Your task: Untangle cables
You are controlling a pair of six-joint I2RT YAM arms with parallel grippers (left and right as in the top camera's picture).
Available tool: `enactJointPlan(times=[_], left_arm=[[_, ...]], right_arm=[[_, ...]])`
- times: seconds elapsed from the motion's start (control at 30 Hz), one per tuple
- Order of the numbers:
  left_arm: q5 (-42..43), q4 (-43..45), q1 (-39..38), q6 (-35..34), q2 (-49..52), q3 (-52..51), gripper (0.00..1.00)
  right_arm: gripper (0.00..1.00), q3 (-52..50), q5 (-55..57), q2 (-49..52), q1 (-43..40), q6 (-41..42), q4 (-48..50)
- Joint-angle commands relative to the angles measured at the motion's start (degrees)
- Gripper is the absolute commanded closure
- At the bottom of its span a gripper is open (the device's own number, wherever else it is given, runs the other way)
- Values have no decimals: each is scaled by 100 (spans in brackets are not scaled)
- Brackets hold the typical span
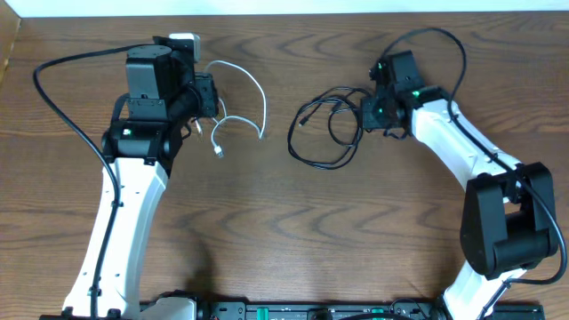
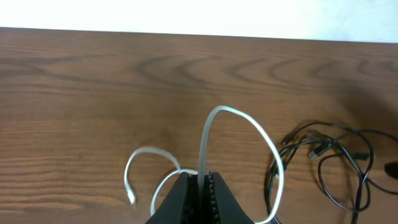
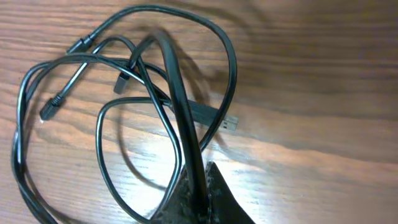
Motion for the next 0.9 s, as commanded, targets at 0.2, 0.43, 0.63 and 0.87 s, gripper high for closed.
enactJointPlan(times=[0.2, 0.43, 0.63, 0.87], left_arm=[[74, -131, -9, 52, -31, -13, 92], [345, -131, -13, 52, -31, -13, 92], [721, -153, -13, 55, -31, -13, 92], [1379, -129, -299, 55, -31, -13, 92]], right_arm=[[99, 765, 2413, 0, -48, 243, -1314], [44, 887, 1303, -39, -42, -903, -1357], [42, 887, 1036, -59, 72, -1110, -1416], [44, 885, -136, -59, 302, -1526, -1482]])
